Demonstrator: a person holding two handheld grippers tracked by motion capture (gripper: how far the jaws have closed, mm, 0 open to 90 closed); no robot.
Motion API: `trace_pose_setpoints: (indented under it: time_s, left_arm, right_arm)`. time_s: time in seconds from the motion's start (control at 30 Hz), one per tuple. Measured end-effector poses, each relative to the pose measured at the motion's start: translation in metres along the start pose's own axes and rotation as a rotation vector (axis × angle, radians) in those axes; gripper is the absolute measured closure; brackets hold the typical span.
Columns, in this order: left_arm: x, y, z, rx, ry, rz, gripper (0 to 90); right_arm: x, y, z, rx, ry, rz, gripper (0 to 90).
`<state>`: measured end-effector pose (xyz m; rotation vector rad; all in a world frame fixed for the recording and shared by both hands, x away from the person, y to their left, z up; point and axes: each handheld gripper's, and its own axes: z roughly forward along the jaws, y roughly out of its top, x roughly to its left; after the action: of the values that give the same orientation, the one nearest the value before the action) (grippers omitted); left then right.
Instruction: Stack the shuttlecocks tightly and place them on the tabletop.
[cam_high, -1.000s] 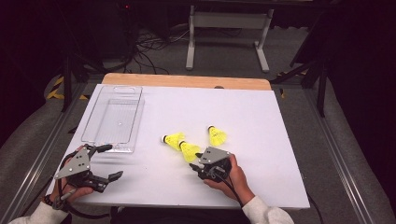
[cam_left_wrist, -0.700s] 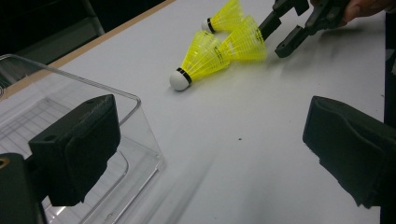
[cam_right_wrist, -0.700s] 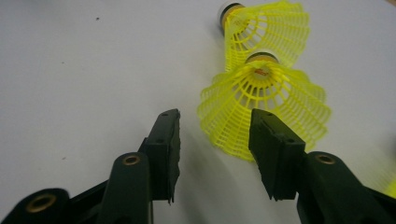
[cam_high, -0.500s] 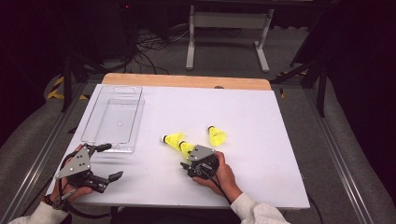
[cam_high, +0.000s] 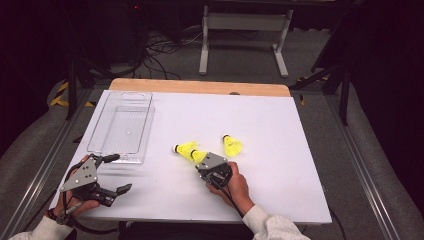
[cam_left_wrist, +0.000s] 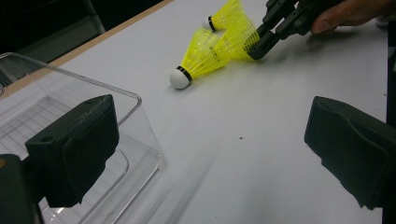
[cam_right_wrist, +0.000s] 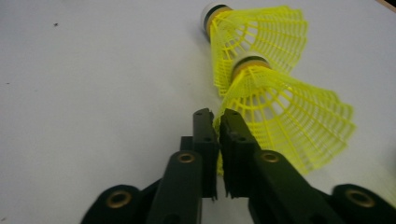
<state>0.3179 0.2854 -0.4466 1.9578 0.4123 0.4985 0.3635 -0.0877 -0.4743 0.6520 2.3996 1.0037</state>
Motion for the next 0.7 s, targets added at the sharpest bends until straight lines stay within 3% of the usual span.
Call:
trace_pose_setpoints:
  time_s: [0.7]
  left_arm:
    - [0.000,0.000,0.000,0.004,-0.002,0.002,4.3]
  right_arm:
    - [-0.019,0.002,-0.016,-0.044,-0.008,-0.023,90.0]
